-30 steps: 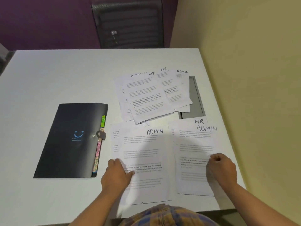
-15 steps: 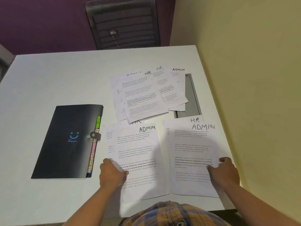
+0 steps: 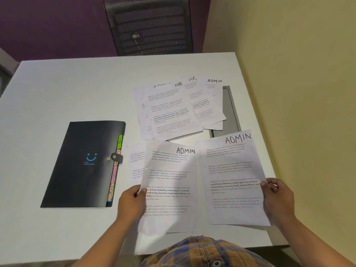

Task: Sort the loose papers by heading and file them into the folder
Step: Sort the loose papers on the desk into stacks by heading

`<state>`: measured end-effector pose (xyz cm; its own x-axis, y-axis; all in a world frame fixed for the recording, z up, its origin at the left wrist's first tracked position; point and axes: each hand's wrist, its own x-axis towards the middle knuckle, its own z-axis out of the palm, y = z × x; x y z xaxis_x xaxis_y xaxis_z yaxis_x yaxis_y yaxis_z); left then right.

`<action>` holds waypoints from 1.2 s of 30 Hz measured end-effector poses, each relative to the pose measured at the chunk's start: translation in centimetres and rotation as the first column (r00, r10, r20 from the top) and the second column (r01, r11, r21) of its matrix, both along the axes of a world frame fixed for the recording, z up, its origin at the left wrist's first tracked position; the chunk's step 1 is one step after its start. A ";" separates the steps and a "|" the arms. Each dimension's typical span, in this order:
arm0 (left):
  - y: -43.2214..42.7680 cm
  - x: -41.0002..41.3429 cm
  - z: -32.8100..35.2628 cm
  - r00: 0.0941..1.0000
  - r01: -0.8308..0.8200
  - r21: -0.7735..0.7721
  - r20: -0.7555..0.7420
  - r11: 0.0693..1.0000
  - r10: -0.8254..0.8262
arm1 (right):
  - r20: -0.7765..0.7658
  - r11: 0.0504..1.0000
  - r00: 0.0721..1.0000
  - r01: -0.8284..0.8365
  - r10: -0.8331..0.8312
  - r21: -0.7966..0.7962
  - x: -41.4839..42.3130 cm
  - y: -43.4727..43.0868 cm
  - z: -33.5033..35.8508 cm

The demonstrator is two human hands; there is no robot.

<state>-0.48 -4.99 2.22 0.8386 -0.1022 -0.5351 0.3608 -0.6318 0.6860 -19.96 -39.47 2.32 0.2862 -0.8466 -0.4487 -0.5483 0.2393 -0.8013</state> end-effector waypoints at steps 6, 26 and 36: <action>-0.3 -0.8 1.2 0.984 -0.175 -0.276 -0.075 0.945 0.161 | 0.232 0.947 0.969 0.007 -0.086 0.321 1.0 1.7 2.9; -4.0 0.5 7.5 0.960 -0.245 -0.639 -0.264 0.729 0.092 | 0.224 0.898 0.900 -0.412 0.375 0.155 8.5 8.4 5.0; -4.5 1.2 7.1 0.995 -0.076 -0.623 -0.002 0.779 0.096 | 0.315 0.892 0.854 -0.449 0.415 0.042 10.0 7.9 6.4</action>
<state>0.68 -9.45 9.32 0.8734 -0.3311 -0.3570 0.3677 -0.0322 0.9294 -9.99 -31.55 8.70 0.7428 -0.5574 -0.3708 -0.3643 0.1281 -0.9224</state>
